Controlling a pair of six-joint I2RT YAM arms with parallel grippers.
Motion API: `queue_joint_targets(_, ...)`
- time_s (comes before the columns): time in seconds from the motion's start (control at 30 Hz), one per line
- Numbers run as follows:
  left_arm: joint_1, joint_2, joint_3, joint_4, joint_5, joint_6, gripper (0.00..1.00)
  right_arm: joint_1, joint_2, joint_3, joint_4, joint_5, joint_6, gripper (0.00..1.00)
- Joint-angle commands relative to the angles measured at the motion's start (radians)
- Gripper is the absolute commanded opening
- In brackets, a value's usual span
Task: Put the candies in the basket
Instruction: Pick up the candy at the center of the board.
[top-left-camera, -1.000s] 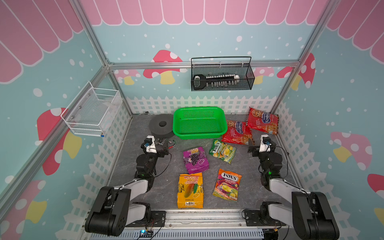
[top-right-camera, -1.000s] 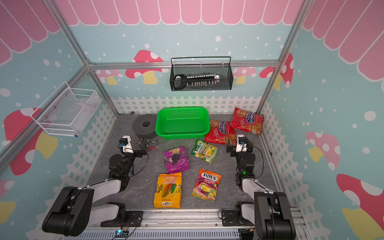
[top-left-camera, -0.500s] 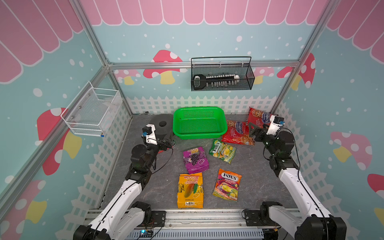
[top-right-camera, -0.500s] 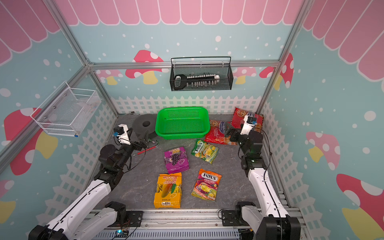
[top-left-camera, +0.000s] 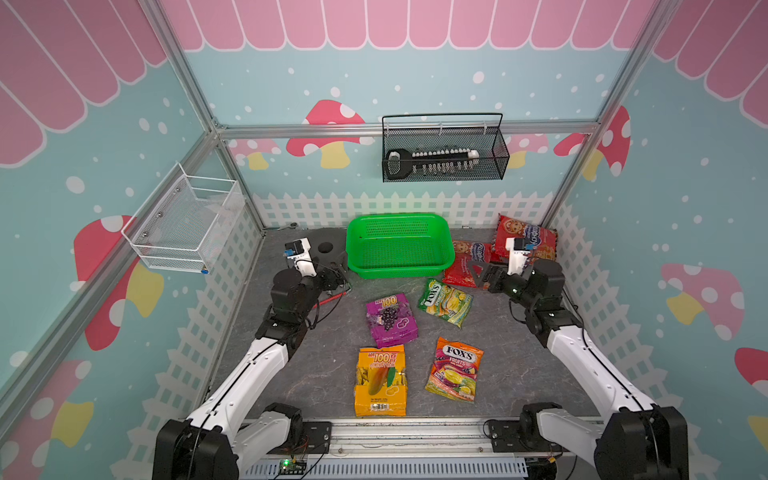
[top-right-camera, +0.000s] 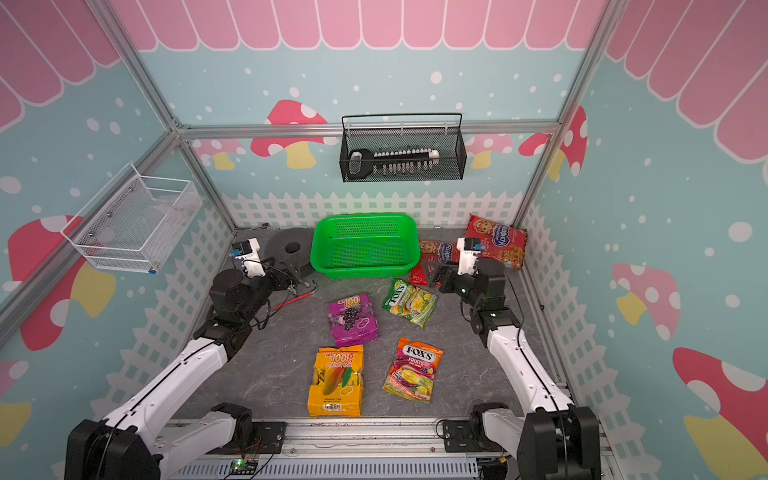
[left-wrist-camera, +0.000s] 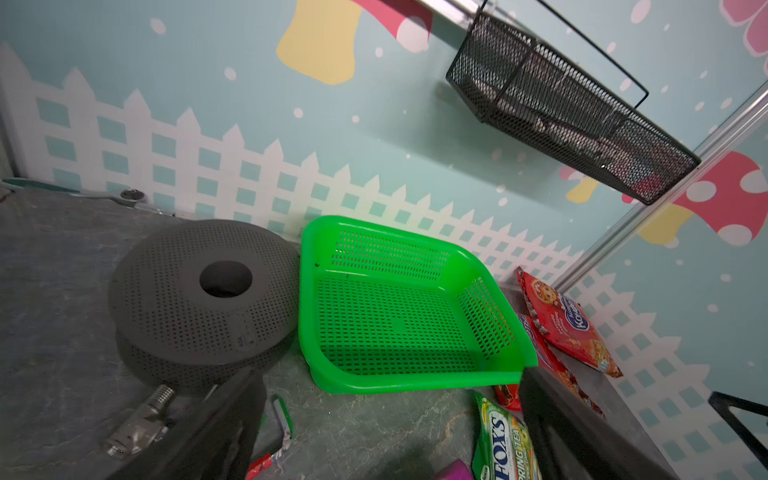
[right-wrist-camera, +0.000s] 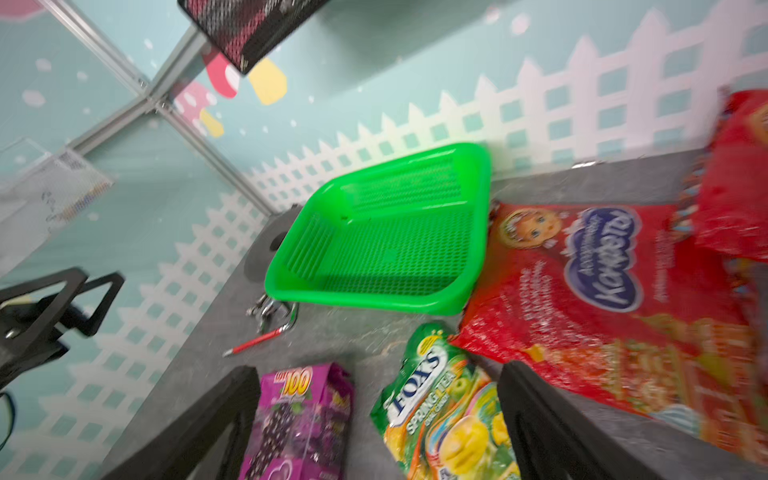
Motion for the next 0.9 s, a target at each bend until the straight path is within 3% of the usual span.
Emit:
queue_joint_targets(0.0, -0.035, 0.054, 0.036, -0.073, 0.071, -0.056, 0.99, 0.095, 0.046, 0.072, -0.08, -0.035, -0.107, 0.96)
queue_joint_targets(0.13, -0.085, 0.151, 0.052, -0.219, 0.106, -0.181, 0.99, 0.156, 0.131, 0.068, -0.032, -0.151, -0.117, 0.94)
queue_joint_targets(0.3, -0.102, 0.272, 0.007, -0.27, 0.335, -0.343, 0.96, 0.196, 0.266, 0.107, -0.021, -0.225, -0.106, 0.8)
queue_joint_targets(0.63, -0.105, 0.342, 0.007, -0.327, 0.406, -0.336, 0.89, 0.271, 0.491, 0.234, -0.122, -0.236, -0.154, 0.71)
queue_joint_targets(0.87, -0.102, 0.409, 0.018, -0.327, 0.447, -0.323, 0.76, 0.305, 0.597, 0.275, -0.141, -0.22, -0.144, 0.65)
